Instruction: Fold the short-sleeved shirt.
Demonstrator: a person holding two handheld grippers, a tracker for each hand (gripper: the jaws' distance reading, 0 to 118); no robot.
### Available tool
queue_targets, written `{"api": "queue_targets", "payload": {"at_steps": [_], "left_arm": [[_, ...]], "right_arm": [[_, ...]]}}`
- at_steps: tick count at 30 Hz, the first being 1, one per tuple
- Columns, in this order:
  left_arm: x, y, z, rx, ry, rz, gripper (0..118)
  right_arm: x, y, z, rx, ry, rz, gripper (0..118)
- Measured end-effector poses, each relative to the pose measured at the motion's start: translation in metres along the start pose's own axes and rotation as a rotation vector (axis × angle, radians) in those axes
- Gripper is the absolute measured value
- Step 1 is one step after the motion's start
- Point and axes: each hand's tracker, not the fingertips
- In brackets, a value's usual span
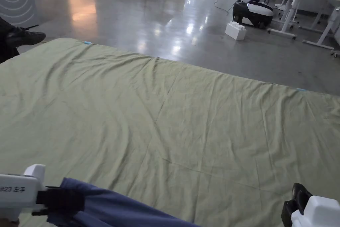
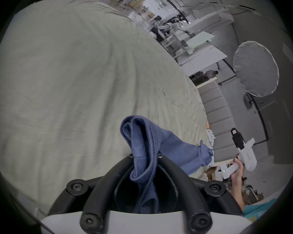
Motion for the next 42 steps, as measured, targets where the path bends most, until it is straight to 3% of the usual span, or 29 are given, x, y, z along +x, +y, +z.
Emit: {"api": "queue_targets", "payload": {"at_steps": [9, 11, 20, 29, 34, 40, 42], "left_arm": [[0.013, -0.001, 0.035, -0.011, 0.327, -0.086, 11], [0.064, -0.019, 0.04, 0.001, 0.318, -0.106, 11], [0.136, -0.039, 0.025, -0.01, 0.059, -0.013, 11], [0.185, -0.069, -0.076, -0.052, 0.098, -0.008, 11], [0.2, -0.093, -0.142, -0.164, 0.246, -0.096, 11], [0.191, -0.105, -0.178, -0.194, 0.292, -0.049, 12], [0.189, -0.106, -0.178, -0.186, 0.286, -0.017, 19]], "right_arm": [[0.001, 0.0, -0.003, 0.014, 0.022, -0.019, 0], [0.001, 0.0, -0.004, 0.014, 0.029, -0.021, 0], [0.007, -0.007, -0.003, 0.016, 0.041, -0.042, 0], [0.021, -0.024, 0.0, -0.013, 0.024, -0.079, 0], [0.031, -0.03, 0.004, -0.027, 0.008, -0.091, 0], [0.038, -0.033, 0.007, -0.036, -0.011, -0.102, 1], [0.038, -0.034, 0.008, -0.037, -0.018, -0.101, 0]]}}
